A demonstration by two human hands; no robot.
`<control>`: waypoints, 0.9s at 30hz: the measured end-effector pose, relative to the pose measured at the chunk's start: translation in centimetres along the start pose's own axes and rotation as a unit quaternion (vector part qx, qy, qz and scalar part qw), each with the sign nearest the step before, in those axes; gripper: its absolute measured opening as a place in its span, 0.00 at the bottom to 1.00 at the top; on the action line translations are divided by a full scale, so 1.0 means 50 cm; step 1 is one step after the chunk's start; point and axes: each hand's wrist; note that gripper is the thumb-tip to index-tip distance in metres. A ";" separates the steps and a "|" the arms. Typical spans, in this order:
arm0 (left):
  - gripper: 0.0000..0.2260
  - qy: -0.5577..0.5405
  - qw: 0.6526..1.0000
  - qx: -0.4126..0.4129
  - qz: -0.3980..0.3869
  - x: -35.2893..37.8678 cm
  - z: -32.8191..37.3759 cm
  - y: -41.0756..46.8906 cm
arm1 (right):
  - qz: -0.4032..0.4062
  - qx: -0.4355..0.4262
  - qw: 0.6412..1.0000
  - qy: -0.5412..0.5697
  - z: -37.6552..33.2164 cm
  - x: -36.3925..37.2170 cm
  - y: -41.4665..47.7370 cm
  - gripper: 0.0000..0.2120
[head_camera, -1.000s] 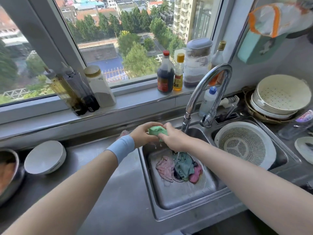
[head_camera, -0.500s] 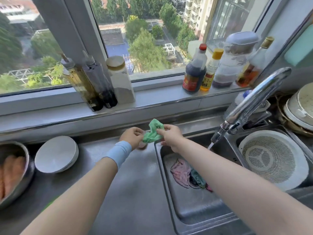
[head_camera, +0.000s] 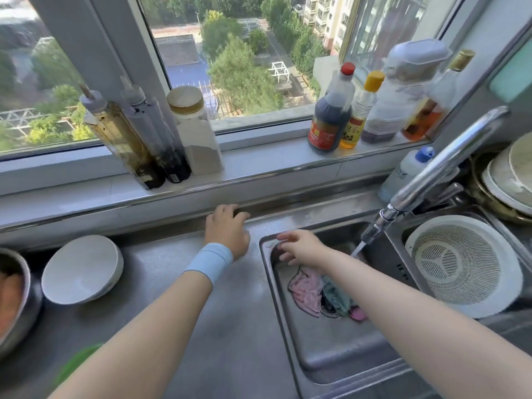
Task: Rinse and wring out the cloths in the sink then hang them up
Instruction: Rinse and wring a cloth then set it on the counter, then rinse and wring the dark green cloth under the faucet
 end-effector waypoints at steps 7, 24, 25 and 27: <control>0.18 -0.163 0.973 0.059 -0.150 0.077 0.235 -0.042 | 0.002 0.128 0.990 -0.055 0.158 -0.124 -0.075 0.10; 0.18 -0.221 0.904 -0.149 -0.335 0.396 0.459 -0.028 | -0.097 -0.006 0.855 -0.510 0.443 -0.280 0.045 0.44; 0.19 -0.253 0.887 -0.168 -0.347 0.411 0.464 -0.029 | -0.093 -0.006 0.844 -0.528 0.456 -0.276 0.055 0.46; 0.20 -0.306 0.855 -0.198 -0.368 0.430 0.473 -0.035 | -0.062 -0.001 0.847 -0.528 0.477 -0.273 0.070 0.40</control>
Point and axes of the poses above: each hand's wrist, its own y-axis towards the middle knuckle, its own x-axis out of the palm, z = x × y, and after that the axes turned 2 degrees about -z, right-handed
